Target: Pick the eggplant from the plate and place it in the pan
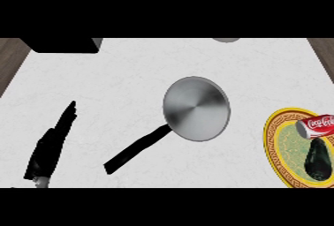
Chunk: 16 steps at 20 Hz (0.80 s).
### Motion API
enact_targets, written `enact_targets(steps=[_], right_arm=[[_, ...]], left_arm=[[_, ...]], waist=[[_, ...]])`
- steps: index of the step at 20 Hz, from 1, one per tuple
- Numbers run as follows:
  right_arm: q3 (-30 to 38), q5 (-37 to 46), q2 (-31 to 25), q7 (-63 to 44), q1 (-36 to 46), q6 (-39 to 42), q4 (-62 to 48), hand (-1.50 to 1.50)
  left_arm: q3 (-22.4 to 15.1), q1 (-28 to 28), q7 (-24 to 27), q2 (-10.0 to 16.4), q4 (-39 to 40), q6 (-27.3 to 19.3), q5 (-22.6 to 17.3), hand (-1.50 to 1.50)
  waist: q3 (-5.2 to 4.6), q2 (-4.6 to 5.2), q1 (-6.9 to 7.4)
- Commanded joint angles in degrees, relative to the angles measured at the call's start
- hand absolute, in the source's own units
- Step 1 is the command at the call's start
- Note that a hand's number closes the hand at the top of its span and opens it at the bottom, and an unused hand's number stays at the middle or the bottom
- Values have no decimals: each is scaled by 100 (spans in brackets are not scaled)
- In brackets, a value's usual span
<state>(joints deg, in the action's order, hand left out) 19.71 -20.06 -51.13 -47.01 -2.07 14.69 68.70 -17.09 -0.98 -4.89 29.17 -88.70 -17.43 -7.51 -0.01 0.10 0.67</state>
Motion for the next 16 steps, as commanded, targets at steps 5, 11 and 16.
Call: enact_targets(steps=[5, 11, 16], right_arm=[[-566, 80, -113, -697, 1514, 964, -1208, -150], [-948, 168, 26, -828, 2432, 1474, -2331, -150], [-1414, 194, 171, -1213, 2766, 1913, -2359, -150]], left_arm=[[143, 194, -20, -272, 185, 85, 206, 0], [72, 61, -182, -266, -92, 190, 324, 0], [102, 10, -105, -385, 30, 214, 368, 0]], waist=[[3, 9, 16], [8, 27, 87], [2, 17, 78]])
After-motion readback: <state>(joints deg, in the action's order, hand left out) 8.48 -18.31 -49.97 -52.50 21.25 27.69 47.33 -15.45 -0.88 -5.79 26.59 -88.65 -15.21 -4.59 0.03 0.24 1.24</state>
